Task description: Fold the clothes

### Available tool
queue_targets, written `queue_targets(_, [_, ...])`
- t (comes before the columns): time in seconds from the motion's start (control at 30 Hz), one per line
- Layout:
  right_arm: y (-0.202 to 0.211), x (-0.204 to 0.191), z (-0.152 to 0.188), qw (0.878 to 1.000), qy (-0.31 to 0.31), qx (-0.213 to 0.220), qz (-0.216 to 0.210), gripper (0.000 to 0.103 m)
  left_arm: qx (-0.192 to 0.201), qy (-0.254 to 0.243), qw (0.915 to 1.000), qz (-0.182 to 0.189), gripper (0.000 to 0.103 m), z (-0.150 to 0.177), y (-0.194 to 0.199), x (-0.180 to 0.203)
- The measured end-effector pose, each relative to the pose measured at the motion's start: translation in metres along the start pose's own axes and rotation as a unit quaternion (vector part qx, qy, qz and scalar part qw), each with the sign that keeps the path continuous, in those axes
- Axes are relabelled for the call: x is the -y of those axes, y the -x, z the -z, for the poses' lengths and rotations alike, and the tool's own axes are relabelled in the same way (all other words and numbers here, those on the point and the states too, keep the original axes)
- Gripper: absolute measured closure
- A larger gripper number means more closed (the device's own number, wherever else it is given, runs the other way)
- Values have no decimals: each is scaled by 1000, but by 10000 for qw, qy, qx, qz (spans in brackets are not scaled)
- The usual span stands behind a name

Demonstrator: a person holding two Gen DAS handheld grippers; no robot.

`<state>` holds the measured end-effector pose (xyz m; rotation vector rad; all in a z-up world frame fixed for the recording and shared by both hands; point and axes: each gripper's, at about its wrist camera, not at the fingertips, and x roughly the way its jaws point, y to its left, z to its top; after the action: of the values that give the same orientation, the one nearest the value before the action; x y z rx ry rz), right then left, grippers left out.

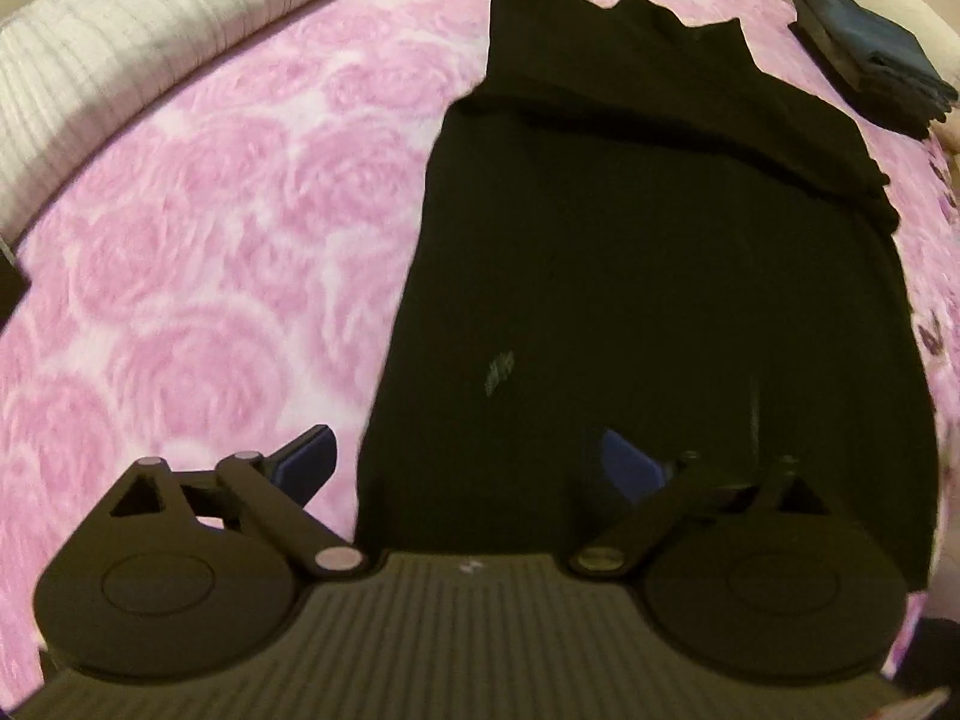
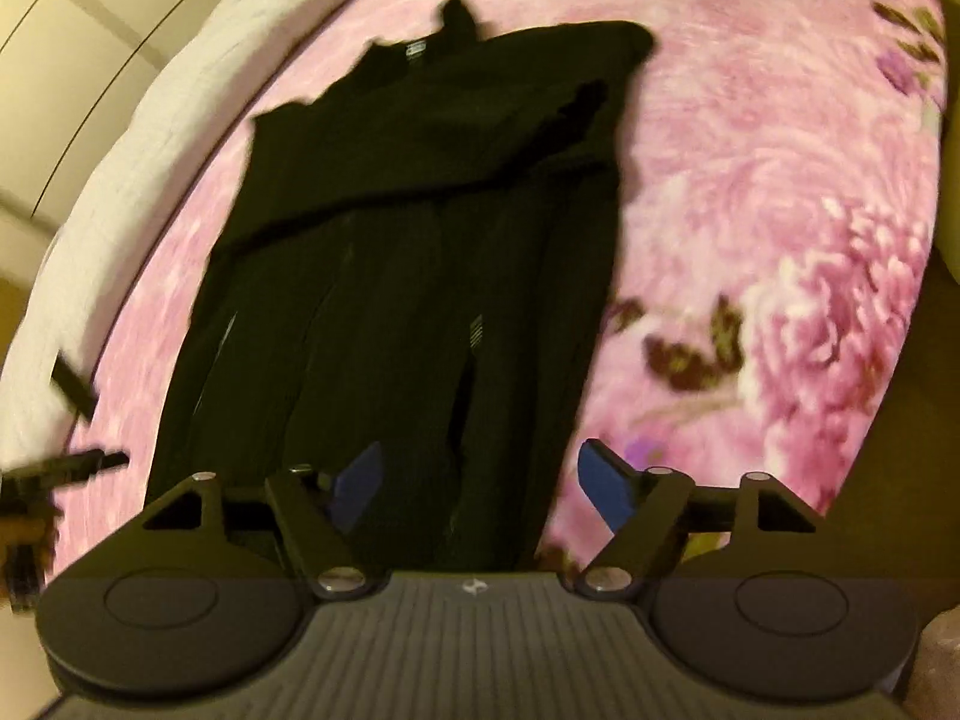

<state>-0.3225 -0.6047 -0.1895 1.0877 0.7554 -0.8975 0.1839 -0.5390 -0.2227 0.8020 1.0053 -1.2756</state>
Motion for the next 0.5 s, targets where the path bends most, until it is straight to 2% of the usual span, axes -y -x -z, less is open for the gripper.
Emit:
queue_targets(0.07, [7, -11, 17, 9997, 191, -157, -34, 24, -72, 25, 10000, 4, 5, 12, 7, 2])
queue_targets(0.3, [9, -14, 72, 9972, 176, -575, -449, 24, -131, -54, 9999, 0, 3, 52, 25, 0])
queue_targets(0.5, [-13, 7, 113, 9949, -333, -739, -596, 24, -43, -212, 9994, 280, 5, 63, 10, -17])
